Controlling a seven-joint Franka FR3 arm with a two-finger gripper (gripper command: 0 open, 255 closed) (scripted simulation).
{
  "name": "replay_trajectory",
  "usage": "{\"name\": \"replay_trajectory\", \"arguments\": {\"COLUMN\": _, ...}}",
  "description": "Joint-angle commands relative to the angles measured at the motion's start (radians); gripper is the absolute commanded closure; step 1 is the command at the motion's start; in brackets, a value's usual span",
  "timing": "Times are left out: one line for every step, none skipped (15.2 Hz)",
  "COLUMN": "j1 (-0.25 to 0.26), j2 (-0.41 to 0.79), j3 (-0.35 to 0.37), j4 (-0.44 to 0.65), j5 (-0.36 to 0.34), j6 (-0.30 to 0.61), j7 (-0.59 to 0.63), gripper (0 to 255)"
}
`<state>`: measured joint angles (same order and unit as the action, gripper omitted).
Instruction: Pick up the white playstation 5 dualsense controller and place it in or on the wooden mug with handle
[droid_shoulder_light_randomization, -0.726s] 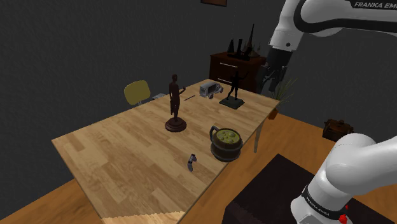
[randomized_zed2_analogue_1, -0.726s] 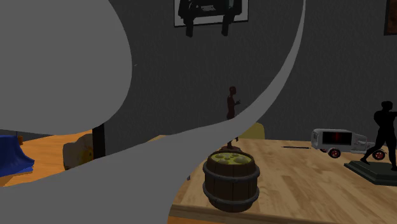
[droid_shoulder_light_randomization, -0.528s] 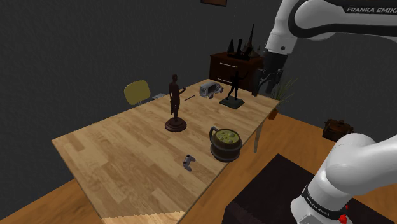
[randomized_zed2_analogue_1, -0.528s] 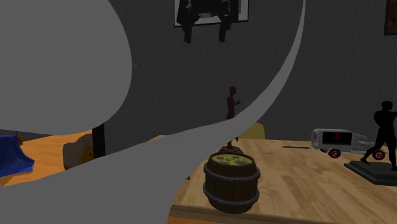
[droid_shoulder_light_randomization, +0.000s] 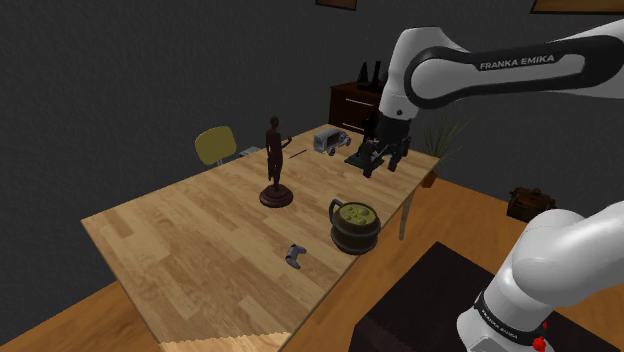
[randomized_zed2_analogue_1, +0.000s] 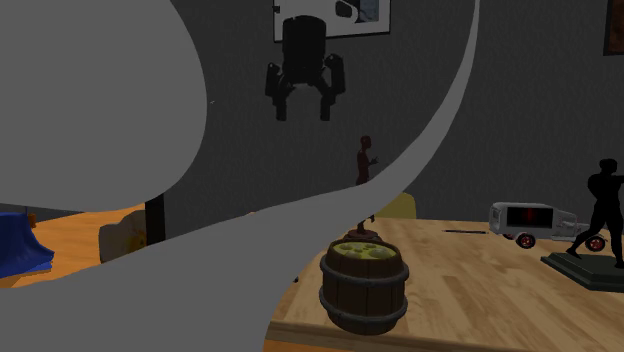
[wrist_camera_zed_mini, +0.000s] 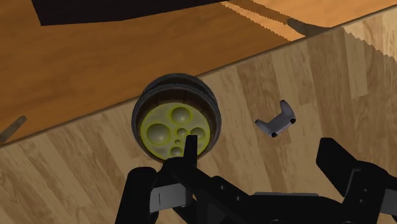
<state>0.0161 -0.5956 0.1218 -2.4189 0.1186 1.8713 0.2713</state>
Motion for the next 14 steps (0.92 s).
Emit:
{"name": "replay_trajectory", "arguments": {"j1": 0.001, "j2": 0.045, "j3": 0.035, "j4": -0.02, "j5": -0.001, "j6": 0.066, "j7": 0.043, "gripper": 0}}
{"name": "replay_trajectory", "arguments": {"j1": 0.001, "j2": 0.073, "j3": 0.052, "j4": -0.023, "j5": -0.004, "j6": 0.097, "j7": 0.065, "gripper": 0}}
{"name": "replay_trajectory", "arguments": {"j1": 0.0, "j2": 0.103, "j3": 0.069, "j4": -0.025, "j5": -0.008, "j6": 0.127, "j7": 0.087, "gripper": 0}}
{"name": "replay_trajectory", "arguments": {"j1": -0.002, "j2": 0.134, "j3": 0.086, "j4": -0.025, "j5": -0.013, "j6": 0.157, "j7": 0.109, "gripper": 0}}
{"name": "replay_trajectory", "arguments": {"j1": -0.003, "j2": 0.166, "j3": 0.103, "j4": -0.024, "j5": -0.02, "j6": 0.187, "j7": 0.133, "gripper": 0}}
{"name": "replay_trajectory", "arguments": {"j1": -0.006, "j2": 0.2, "j3": 0.119, "j4": -0.022, "j5": -0.029, "j6": 0.216, "j7": 0.157, "gripper": 0}}
{"name": "replay_trajectory", "arguments": {"j1": -0.008, "j2": 0.235, "j3": 0.135, "j4": -0.018, "j5": -0.039, "j6": 0.244, "j7": 0.183, "gripper": 0}}
{"name": "replay_trajectory", "arguments": {"j1": -0.012, "j2": 0.271, "j3": 0.151, "j4": -0.012, "j5": -0.052, "j6": 0.272, "j7": 0.209, "gripper": 0}}
{"name": "replay_trajectory", "arguments": {"j1": -0.015, "j2": 0.308, "j3": 0.166, "j4": -0.005, "j5": -0.066, "j6": 0.298, "j7": 0.237, "gripper": 0}}
{"name": "replay_trajectory", "arguments": {"j1": -0.019, "j2": 0.346, "j3": 0.18, "j4": 0.004, "j5": -0.084, "j6": 0.324, "j7": 0.266, "gripper": 0}}
{"name": "replay_trajectory", "arguments": {"j1": -0.022, "j2": 0.386, "j3": 0.193, "j4": 0.015, "j5": -0.103, "j6": 0.348, "j7": 0.296, "gripper": 0}}
{"name": "replay_trajectory", "arguments": {"j1": -0.026, "j2": 0.426, "j3": 0.206, "j4": 0.027, "j5": -0.125, "j6": 0.371, "j7": 0.328, "gripper": 0}}
{"name": "replay_trajectory", "arguments": {"j1": -0.029, "j2": 0.467, "j3": 0.218, "j4": 0.04, "j5": -0.15, "j6": 0.392, "j7": 0.361, "gripper": 0}}
{"name": "replay_trajectory", "arguments": {"j1": -0.031, "j2": 0.509, "j3": 0.227, "j4": 0.055, "j5": -0.177, "j6": 0.412, "j7": 0.395, "gripper": 0}}
